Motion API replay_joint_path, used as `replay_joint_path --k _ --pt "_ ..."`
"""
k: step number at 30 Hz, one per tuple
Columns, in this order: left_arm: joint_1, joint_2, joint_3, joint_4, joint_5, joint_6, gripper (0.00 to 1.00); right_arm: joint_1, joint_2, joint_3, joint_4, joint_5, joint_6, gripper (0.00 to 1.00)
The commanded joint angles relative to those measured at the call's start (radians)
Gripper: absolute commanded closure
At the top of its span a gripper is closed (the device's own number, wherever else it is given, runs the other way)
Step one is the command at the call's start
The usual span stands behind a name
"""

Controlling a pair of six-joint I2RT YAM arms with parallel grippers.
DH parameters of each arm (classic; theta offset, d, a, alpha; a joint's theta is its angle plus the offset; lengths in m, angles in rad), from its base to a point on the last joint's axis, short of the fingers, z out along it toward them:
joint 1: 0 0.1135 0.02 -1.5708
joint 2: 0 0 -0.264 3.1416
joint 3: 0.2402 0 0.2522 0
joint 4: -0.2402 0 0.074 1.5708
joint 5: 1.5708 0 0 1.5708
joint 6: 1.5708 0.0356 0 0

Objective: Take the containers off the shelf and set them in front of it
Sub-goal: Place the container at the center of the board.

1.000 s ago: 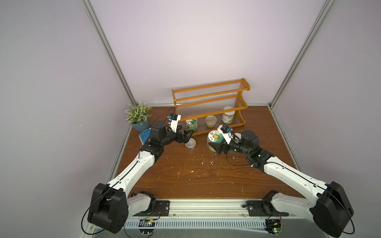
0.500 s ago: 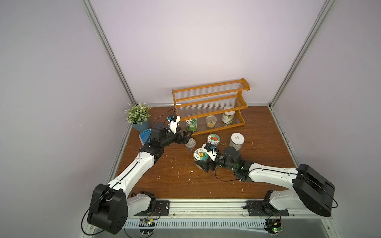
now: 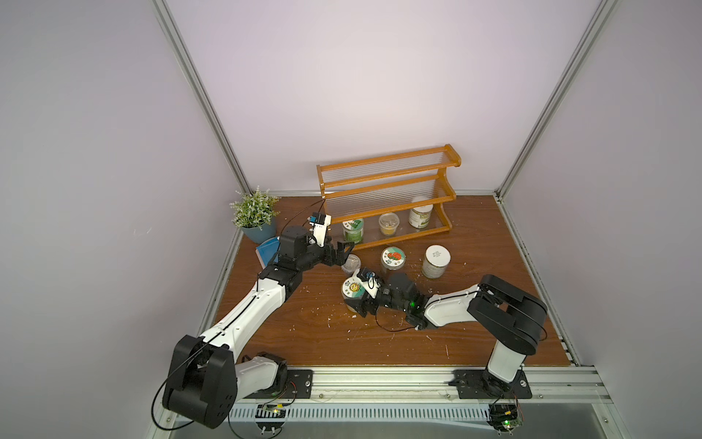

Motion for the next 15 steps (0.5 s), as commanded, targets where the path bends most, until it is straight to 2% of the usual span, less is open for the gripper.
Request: replay_joint_path --k 1,11,15 --pt "0.012 0.012 0.038 -0.010 -0.010 0.011 0.00 0.003 0.006 0.033 0.108 0.001 -0.007 0.13" --pt "0.011 0.024 0.036 -0.002 -0.005 0.013 0.00 0.004 0.067 0.014 0.177 -0.012 0.012 0.09" --pt "0.012 0.019 0.037 -0.003 -0.004 0.019 0.00 0.003 0.056 0.000 0.178 0.013 0.012 0.01"
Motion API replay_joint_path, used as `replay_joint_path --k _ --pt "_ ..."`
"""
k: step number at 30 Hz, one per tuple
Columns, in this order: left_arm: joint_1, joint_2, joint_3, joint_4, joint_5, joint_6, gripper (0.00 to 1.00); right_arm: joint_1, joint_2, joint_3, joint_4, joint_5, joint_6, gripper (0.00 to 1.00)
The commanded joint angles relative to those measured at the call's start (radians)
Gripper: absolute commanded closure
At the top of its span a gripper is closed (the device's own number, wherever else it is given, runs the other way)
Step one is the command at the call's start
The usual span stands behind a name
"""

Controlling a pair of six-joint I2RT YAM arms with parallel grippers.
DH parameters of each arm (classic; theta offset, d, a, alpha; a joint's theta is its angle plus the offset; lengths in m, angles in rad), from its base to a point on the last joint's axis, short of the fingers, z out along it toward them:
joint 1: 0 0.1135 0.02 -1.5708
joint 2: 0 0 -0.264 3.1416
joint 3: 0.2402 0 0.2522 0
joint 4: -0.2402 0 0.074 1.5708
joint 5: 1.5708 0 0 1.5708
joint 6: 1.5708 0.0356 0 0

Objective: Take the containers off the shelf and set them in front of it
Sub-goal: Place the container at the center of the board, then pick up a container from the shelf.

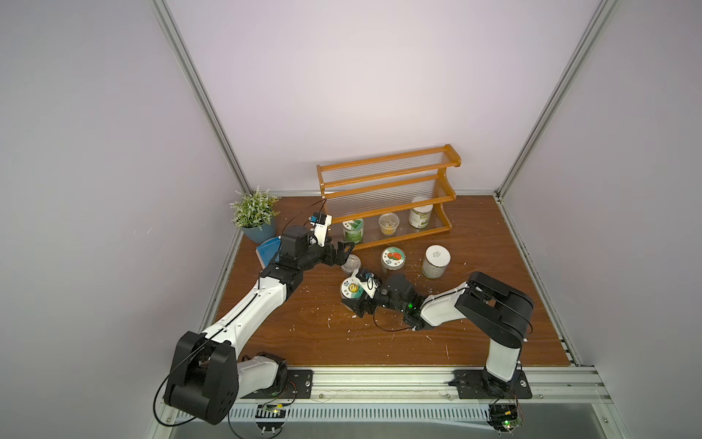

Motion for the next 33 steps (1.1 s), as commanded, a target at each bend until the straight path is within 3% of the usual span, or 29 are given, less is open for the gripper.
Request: replay_joint_path --k 1,8,13,21,33 --pt "0.012 0.000 0.031 -0.002 -0.004 0.016 0.00 0.003 -0.020 -0.004 0.054 0.023 0.000 0.01" --pt "0.012 0.000 0.015 0.018 -0.013 0.018 0.00 0.003 -0.130 -0.023 -0.051 0.008 -0.020 0.01" --pt "-0.006 0.039 0.020 0.023 -0.054 0.030 0.01 -0.016 -0.357 -0.051 -0.334 -0.039 -0.069 0.01" --pt "-0.069 0.132 0.038 0.070 -0.183 0.047 0.00 -0.199 -0.638 0.064 -0.906 -0.168 -0.154 0.01" --pt "-0.151 0.384 0.159 0.189 -0.355 0.071 0.00 -0.418 -0.771 0.244 -1.205 -0.175 -0.082 0.01"
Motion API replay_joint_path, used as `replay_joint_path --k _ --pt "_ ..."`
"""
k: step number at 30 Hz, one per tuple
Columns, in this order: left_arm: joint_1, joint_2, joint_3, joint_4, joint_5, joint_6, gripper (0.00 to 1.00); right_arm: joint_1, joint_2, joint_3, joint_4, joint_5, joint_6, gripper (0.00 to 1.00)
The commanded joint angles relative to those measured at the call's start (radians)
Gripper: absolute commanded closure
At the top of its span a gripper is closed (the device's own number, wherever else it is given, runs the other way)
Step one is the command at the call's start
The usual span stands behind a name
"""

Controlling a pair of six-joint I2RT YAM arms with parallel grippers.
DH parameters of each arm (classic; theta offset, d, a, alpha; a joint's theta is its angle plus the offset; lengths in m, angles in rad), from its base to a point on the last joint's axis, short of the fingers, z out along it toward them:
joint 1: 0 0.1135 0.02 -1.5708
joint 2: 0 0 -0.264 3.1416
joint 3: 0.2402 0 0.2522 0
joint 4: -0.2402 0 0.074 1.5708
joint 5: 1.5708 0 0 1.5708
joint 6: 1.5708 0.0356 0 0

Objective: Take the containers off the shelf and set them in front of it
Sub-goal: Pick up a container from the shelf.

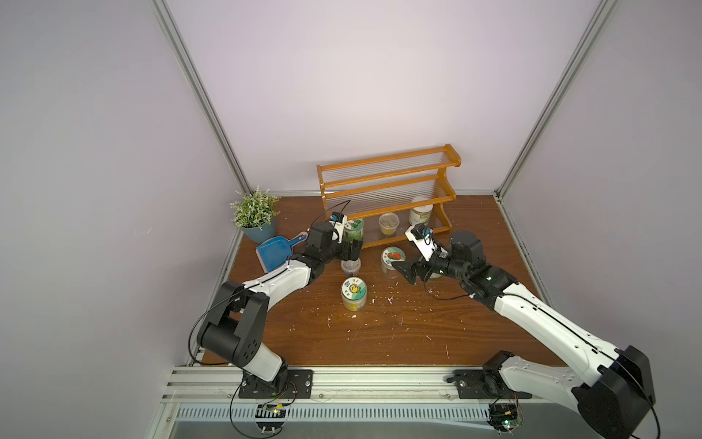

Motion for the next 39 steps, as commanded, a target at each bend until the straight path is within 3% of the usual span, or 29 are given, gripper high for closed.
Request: replay_joint_path --k 1,17,28,39 --pt "-0.029 0.048 0.047 0.072 -0.092 0.012 0.00 -0.029 -0.036 0.028 -0.097 -0.036 0.026 0.01" --pt "-0.064 0.218 0.165 0.089 -0.378 -0.005 0.00 -0.092 -0.093 0.007 -0.102 -0.052 0.029 0.01" --pt "-0.064 0.297 0.237 0.087 -0.306 -0.023 0.00 -0.113 -0.102 -0.009 -0.076 -0.074 0.038 0.01" --pt "-0.058 0.351 0.286 0.095 -0.343 -0.022 0.00 -0.118 -0.109 -0.018 -0.063 -0.089 0.046 0.01"
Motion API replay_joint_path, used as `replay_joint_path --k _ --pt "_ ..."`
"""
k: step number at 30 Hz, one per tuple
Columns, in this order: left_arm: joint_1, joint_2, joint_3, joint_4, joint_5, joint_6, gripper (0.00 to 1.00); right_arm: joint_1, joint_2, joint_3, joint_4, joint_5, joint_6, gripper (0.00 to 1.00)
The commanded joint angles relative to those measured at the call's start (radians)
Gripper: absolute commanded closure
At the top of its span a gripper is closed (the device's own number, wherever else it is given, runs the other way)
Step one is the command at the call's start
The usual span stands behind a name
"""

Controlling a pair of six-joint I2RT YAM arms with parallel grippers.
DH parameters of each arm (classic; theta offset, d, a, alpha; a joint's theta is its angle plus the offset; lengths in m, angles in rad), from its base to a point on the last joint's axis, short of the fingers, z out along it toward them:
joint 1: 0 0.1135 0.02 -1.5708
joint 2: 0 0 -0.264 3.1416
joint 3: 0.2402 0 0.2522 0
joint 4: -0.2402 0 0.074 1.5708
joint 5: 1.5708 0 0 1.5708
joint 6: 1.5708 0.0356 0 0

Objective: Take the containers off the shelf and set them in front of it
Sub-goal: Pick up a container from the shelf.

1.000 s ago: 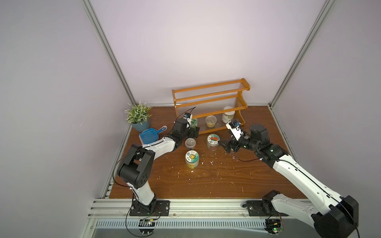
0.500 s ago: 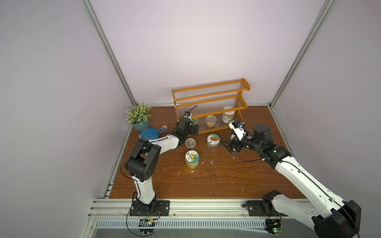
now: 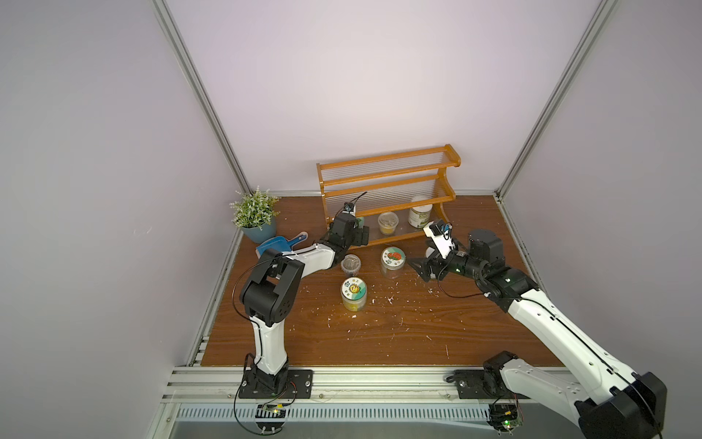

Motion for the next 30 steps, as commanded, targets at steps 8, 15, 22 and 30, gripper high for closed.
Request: replay_joint_path --k 8,15,22,30 --pt "0.006 0.050 0.043 0.057 0.023 0.005 0.00 -0.006 -0.032 -0.017 0.047 -0.047 0.018 0.01" --pt "0.009 0.068 0.052 0.076 0.015 0.018 0.00 -0.006 -0.037 -0.022 0.053 -0.050 0.016 0.01" --pt "0.010 0.057 0.039 0.093 0.015 0.030 0.07 -0.008 -0.042 -0.027 0.061 -0.048 0.016 0.01" --pt "0.010 -0.009 -0.003 0.103 0.021 0.042 0.11 -0.008 -0.042 -0.029 0.067 -0.047 0.017 0.01"
